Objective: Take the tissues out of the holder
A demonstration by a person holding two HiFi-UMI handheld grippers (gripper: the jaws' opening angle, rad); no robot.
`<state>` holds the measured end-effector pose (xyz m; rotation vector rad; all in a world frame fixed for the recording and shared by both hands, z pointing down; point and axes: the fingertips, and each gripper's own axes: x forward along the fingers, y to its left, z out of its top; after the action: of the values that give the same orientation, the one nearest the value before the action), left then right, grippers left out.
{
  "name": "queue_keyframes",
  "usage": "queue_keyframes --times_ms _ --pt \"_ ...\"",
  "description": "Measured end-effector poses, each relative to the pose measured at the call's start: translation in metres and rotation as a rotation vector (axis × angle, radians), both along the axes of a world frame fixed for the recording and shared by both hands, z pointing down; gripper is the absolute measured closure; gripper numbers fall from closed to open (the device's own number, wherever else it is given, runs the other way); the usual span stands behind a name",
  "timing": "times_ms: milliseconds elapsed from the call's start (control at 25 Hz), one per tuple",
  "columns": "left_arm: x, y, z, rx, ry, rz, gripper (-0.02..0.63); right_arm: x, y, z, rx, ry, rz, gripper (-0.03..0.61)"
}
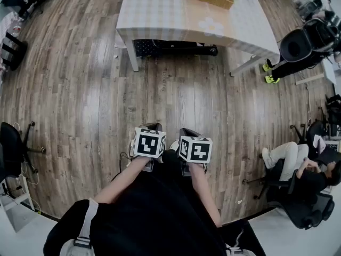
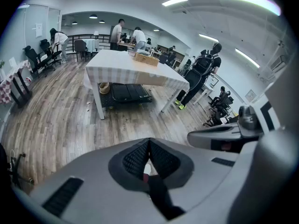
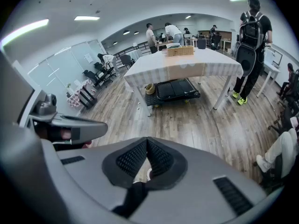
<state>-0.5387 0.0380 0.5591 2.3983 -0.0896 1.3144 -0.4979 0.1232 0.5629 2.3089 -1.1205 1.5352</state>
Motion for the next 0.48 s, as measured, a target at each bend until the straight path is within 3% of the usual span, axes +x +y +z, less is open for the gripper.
queue_keyframes --times_ms 480 --pt "-0.038 0.013 -0.004 0.0 0.023 -0.027 0.604 -0.031 0.008 -0.016 0.039 0.049 -0.019 0.566"
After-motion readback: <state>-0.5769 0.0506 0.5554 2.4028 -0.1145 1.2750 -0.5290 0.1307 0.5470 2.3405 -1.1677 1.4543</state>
